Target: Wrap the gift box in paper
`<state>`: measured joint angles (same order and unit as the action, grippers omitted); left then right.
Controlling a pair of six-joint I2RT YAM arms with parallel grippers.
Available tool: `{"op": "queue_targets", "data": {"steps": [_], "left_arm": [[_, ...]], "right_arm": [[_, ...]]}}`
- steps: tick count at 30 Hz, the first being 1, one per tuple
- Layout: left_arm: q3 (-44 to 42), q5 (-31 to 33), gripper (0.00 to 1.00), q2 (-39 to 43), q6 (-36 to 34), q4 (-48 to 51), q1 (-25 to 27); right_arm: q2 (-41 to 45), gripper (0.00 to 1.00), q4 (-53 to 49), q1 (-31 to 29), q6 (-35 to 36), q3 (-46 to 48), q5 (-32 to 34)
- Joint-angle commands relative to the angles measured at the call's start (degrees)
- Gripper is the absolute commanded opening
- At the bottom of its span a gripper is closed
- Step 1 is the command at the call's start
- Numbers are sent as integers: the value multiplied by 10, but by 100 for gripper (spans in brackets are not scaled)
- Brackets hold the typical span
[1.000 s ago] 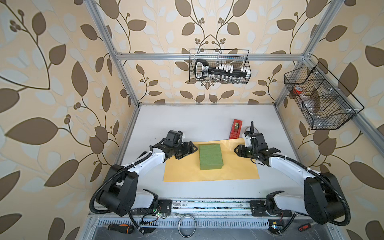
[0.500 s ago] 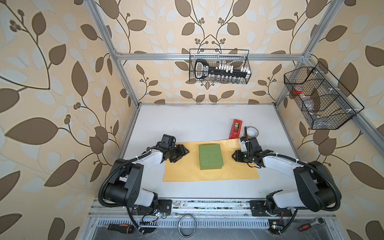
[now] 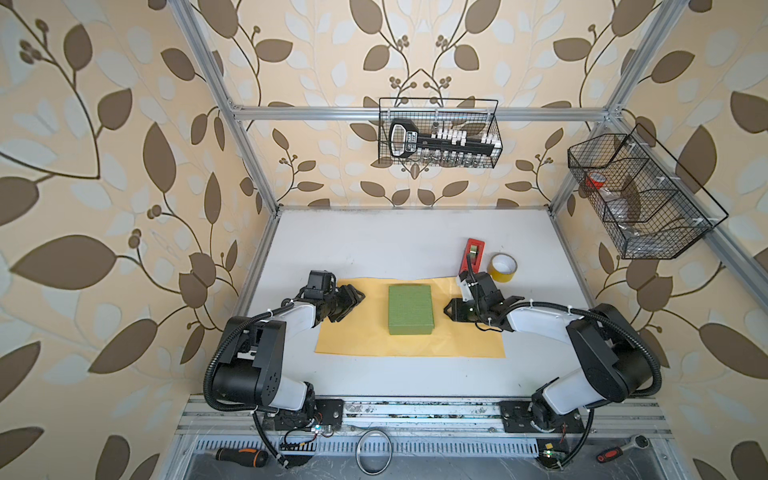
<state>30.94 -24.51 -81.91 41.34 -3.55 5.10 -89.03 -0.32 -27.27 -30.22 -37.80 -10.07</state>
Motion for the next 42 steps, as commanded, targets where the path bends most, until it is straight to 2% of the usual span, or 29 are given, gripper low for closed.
{"op": "queue_targets", "data": {"steps": [1, 4, 8, 12, 14, 17, 21, 29, 36, 42], "left_arm": [[-16, 41, 68, 40, 1, 52, -7], [-18, 35, 70, 84, 6, 58, -6], [-1, -27, 77, 137, 22, 62, 1], [44, -49, 83, 168, 15, 88, 47], [64, -50, 84, 170, 12, 98, 73], [84, -52, 84, 166, 13, 103, 99], [94, -56, 84, 161, 9, 111, 112], [107, -60, 84, 156, -11, 137, 112], [113, -65, 84, 159, -14, 143, 112], [119, -79, 84, 154, -13, 142, 112]], "right_arm": [[6, 42, -41, -2, 9, -17, 8], [43, 46, -85, 14, 37, -22, 15], [110, 53, -134, 98, 81, -1, 2], [143, 67, -154, 201, 104, 19, -11], [146, 72, -140, 226, 90, 26, -20], [133, 76, -125, 229, 68, 34, -11], [121, 75, -114, 229, 48, 62, 0], [123, 65, -109, 229, 33, 102, -40], [161, 39, -104, 230, 29, 129, -59], [182, 23, -96, 230, 34, 133, -56]]}}
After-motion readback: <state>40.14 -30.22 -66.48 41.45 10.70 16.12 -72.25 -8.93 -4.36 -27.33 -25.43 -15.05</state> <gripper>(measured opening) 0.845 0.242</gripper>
